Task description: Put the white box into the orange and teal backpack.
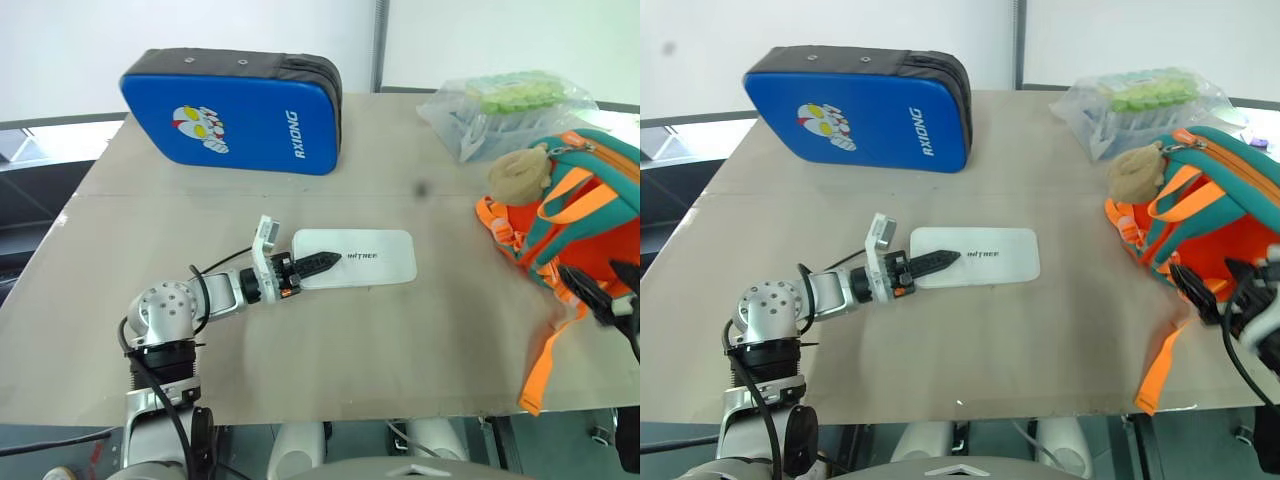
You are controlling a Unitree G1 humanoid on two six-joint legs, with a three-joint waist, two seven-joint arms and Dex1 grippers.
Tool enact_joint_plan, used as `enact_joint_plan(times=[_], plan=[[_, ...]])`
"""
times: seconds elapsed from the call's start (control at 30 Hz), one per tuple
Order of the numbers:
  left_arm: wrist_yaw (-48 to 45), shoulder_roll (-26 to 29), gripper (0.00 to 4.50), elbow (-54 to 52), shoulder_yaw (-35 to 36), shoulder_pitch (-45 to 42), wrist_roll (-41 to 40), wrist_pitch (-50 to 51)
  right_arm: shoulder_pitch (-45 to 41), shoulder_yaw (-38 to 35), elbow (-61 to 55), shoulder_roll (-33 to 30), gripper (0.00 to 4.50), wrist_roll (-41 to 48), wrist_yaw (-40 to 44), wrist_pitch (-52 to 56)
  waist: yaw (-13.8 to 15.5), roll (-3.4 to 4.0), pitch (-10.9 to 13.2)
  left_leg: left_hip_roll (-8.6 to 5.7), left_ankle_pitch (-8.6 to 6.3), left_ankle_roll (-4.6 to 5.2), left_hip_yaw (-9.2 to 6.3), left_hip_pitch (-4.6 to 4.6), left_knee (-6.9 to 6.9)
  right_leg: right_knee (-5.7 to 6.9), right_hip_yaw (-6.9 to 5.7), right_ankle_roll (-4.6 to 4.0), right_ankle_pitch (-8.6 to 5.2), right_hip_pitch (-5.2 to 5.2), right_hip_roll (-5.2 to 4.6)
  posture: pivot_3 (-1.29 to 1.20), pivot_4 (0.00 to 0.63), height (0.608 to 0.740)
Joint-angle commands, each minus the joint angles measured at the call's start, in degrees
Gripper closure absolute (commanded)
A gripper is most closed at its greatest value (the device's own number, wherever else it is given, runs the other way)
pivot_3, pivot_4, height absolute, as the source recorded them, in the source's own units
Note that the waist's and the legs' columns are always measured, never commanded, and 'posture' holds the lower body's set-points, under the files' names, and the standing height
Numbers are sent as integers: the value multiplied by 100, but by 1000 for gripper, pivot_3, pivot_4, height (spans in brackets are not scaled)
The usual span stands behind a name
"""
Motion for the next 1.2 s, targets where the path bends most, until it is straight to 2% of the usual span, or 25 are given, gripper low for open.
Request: enact_joint_plan(times=[0.03,0.1,0.2,0.27,0.33,0.47,0.7,0.77,0.9,1.03,1.2], plan=[[1,-14,3468,-168,69,11,2,-177,-872,741,753,-25,16,-539,-289,-433,-9,3,4,-2,0,0,-2,-1,-1,0,2,-12,7,-1,4,0,150,740],[94,-70,3468,-257,144,59,-42,-205,-1261,1066,1118,-19,16,-766,-292,-605,-8,5,5,-7,0,0,1,-21,-1,-1,3,-13,8,-14,8,0,150,740],[382,-198,3468,-570,394,326,-192,-269,-1854,1574,1772,-73,827,-1274,-231,-1016,-13,4,4,-9,0,0,3,-51,3,-3,-4,19,18,-34,9,0,150,740],[598,-321,3468,-783,560,497,-329,-320,-2015,1852,2037,-229,1681,-1637,-27,-1369,-27,3,5,-10,0,0,4,-50,5,-6,5,26,15,-34,9,0,150,740],[839,-471,3468,-949,716,614,-485,-408,-2139,2059,2211,-354,2730,-1845,287,-1729,-13,2,5,-12,0,0,5,-52,5,-9,4,28,15,-33,7,0,150,740],[1431,-846,3468,-1148,1125,687,-811,-842,-2809,2445,2369,-440,4456,-1635,1248,-2100,-26,3,8,-13,0,1,6,-50,10,-4,6,28,16,-33,10,0,150,740],[1886,-1052,3468,-1646,1630,627,-1134,-1971,-4386,3092,2528,-331,4456,-693,2826,-1727,-56,13,41,-5,1,1,-12,-48,16,9,33,22,21,-38,51,0,150,740],[1574,-911,3468,-2097,1525,778,-685,-2550,-4666,3273,2553,-335,4456,-409,3264,-1483,-27,7,46,-3,1,0,-22,-55,14,9,29,21,22,-41,55,0,150,740],[1372,-478,3468,-2372,1754,935,-1116,-2787,-4770,3623,2381,-347,4456,23,3882,-1067,17,8,47,-6,0,-2,-46,-69,-2,-16,22,22,19,-41,55,0,150,740],[1020,13,3468,-2699,1867,1118,-1332,-3042,-4702,3958,2307,-311,4456,13,4183,-1020,37,2,56,-9,-2,-2,-57,-79,-2,-35,22,25,20,-41,46,0,150,740],[419,476,3468,-3157,1614,1403,-1221,-3265,-4399,4518,2427,-367,4456,-606,4485,-1392,73,-10,64,-20,-2,-2,-52,-74,14,-34,18,24,19,-22,43,0,150,740]])
